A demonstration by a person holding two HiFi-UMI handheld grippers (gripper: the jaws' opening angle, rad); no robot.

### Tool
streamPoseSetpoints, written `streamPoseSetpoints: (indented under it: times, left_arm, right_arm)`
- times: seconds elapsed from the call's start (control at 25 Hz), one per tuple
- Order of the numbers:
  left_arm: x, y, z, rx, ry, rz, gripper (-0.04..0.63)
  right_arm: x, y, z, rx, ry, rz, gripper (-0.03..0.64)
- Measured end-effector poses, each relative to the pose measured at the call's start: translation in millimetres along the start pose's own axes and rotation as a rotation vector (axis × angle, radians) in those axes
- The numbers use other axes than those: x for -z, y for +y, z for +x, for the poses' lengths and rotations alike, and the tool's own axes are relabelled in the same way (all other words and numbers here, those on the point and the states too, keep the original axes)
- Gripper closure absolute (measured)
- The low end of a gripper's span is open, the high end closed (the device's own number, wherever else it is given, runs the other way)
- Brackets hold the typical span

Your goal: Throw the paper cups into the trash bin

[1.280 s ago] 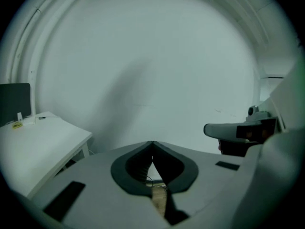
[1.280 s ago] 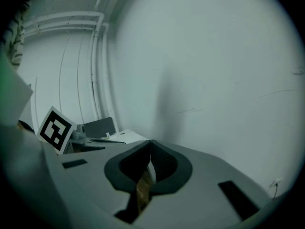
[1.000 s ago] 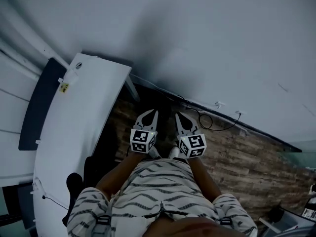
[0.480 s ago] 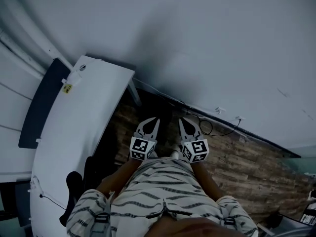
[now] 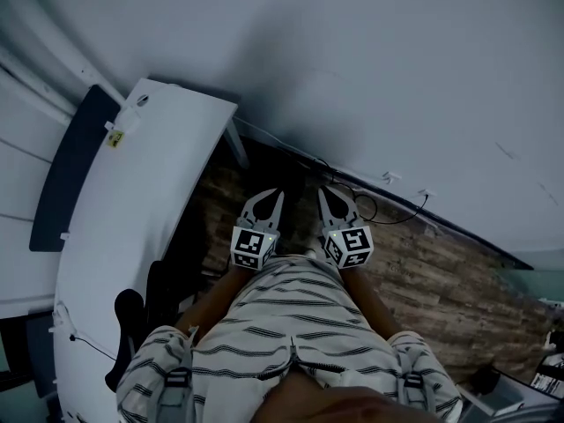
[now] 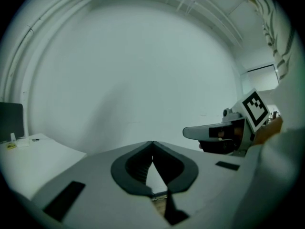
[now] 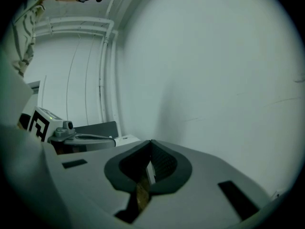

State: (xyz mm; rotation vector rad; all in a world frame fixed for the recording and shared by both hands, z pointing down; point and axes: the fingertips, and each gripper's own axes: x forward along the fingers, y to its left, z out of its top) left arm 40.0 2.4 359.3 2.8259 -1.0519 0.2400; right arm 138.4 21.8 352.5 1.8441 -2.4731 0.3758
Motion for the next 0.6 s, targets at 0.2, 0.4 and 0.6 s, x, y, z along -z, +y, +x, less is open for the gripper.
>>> streamPoseSetpoints:
  times: [0.2, 0.4, 0.6]
  left_arm:
    - [0.7, 0.2, 2.1, 0.001, 0.005, -0.006, 0.571]
    - [-1.1, -0.3, 7.5, 0.002, -0.003, -0.001, 0.571]
    - [-1.9, -0.6, 17.0, 0.006, -0.008, 0.007, 0.571]
  right_arm:
    - [5.1, -0.2, 2.6, -0.006, 0.011, 0.006, 0.607]
    - [4.6, -3.8, 7.2, -0.016, 0.01, -0.001, 0.607]
    - [3.8, -13.4, 12.4, -0.014, 0.002, -0.004, 0.607]
